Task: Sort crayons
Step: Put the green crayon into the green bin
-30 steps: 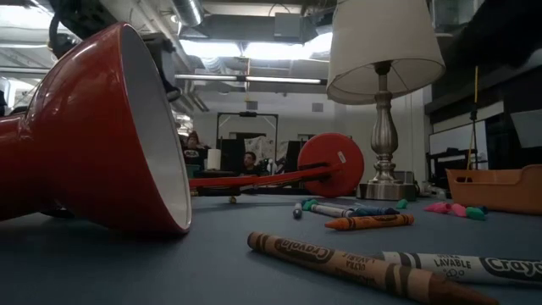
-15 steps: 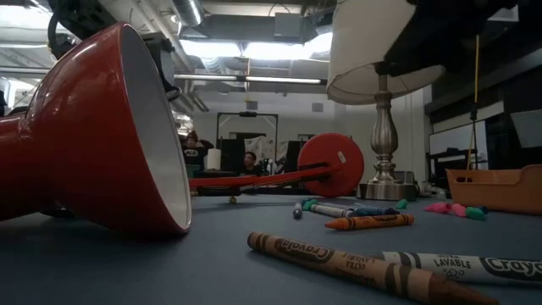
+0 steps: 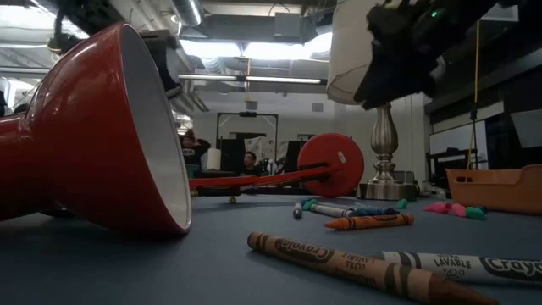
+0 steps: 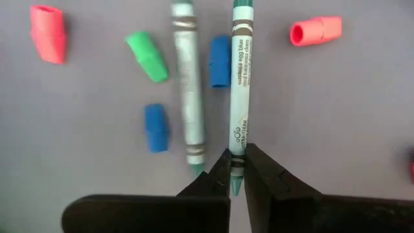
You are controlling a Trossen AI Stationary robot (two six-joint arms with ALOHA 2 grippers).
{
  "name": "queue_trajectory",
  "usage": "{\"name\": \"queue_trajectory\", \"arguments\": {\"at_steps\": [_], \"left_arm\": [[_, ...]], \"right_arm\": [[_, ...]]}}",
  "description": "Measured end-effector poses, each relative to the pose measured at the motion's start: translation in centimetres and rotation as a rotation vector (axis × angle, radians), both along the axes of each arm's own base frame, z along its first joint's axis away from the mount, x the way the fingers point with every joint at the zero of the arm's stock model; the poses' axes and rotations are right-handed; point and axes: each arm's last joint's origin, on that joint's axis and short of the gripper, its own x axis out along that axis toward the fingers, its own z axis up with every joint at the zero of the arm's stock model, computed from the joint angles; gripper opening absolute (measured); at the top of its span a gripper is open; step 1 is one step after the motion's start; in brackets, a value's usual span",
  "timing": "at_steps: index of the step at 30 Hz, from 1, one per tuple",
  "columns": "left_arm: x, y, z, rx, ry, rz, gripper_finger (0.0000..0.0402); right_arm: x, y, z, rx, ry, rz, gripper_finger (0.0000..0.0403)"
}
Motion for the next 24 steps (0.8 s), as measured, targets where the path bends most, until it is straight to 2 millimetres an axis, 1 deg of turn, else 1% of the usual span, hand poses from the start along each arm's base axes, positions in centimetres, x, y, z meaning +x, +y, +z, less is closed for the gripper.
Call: {"name": "queue_trajectory", "arguments": {"at_steps": [5, 9, 11, 15, 19, 24], "left_arm": [[1.0, 0.1, 2.0, 0.005, -0.003, -0.046, 0.0003], [1.9, 0.3, 3.9, 0.045, -0.025, -0.059, 0.0005], [2.3, 0.8, 4.8, 0.08, -0.035, -0.04, 0.0006], [2.6, 2.3, 6.5, 0.17, -0.028, 0.042, 0.0006], [2.1, 4.2, 7.7, 0.269, 0.03, 0.182, 0.0006], [-0.2, 6.6, 8.3, 0.39, 0.218, 0.383, 0.0006]], "right_arm": [[1.1, -0.5, -1.7, 0.059, 0.073, 0.025, 0.014], [1.7, -0.4, -3.1, 0.065, 0.13, 0.03, 0.014], [2.0, -0.4, -3.8, 0.066, 0.157, 0.033, 0.014], [2.4, -0.2, -4.9, 0.079, 0.203, 0.046, 0.014], [2.6, -0.2, -5.9, 0.075, 0.242, 0.045, 0.014], [2.9, -0.1, -6.8, 0.07, 0.278, 0.043, 0.014]]}}
